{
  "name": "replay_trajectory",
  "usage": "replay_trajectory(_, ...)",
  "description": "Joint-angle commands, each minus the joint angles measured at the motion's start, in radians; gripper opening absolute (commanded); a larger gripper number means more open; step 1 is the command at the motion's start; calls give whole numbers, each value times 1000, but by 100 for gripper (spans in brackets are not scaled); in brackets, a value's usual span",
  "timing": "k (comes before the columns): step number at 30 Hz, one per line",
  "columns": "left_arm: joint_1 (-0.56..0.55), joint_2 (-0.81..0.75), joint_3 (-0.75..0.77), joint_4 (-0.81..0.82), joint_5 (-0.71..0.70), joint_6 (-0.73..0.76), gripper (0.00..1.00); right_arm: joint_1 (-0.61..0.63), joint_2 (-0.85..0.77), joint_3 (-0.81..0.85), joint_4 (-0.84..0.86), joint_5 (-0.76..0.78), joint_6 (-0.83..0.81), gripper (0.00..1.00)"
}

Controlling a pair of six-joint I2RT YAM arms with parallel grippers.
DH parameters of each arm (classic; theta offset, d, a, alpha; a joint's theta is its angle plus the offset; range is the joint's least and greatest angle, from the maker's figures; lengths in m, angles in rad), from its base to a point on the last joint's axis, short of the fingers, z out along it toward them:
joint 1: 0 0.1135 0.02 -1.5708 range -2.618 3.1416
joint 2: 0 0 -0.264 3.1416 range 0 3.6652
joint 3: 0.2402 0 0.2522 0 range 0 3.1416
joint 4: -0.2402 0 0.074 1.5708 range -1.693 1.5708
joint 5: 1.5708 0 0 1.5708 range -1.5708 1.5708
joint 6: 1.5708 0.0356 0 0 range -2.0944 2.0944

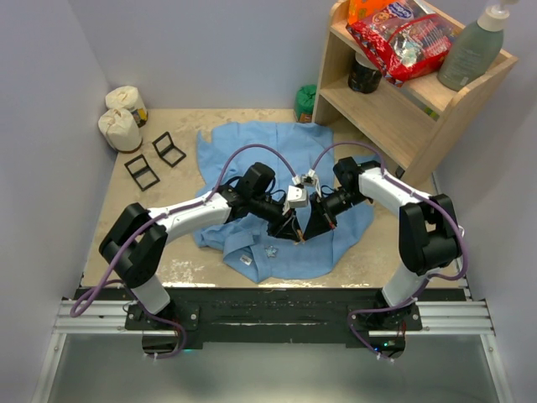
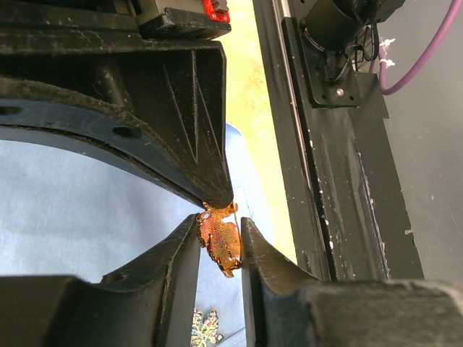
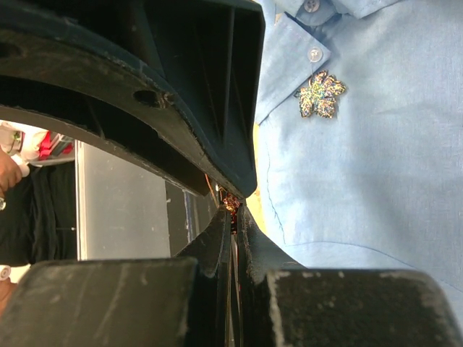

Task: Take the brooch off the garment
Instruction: Close the brooch.

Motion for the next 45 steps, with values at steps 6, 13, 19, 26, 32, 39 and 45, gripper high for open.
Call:
replay_trajectory(6, -8, -40, -13, 4, 71, -23, 26, -18, -35, 0, 67, 35, 8, 0)
replay_trajectory(13, -8, -35, -12, -20, 61, -11, 22, -19, -41, -4, 87, 45, 26, 0)
replay_trajectory(19, -6, -29, -4, -69, 0, 25, 12, -18, -48, -12, 113, 58, 49, 0)
replay_trajectory(26, -11, -27, -2, -74, -84, 34, 3, -18, -57, -15, 127, 66, 59, 0)
replay_trajectory(32, -14, -21, 5, -89, -78, 49, 1, -19, -61, -17, 127, 64, 59, 0)
replay_trajectory(39, -17, -18, 28, -146, -84, 116, 0, -19, -61, -15, 121, 61, 54, 0)
replay_trajectory(45, -18, -15, 51, -201, -78, 164, 0, -19, -58, -15, 116, 57, 46, 0)
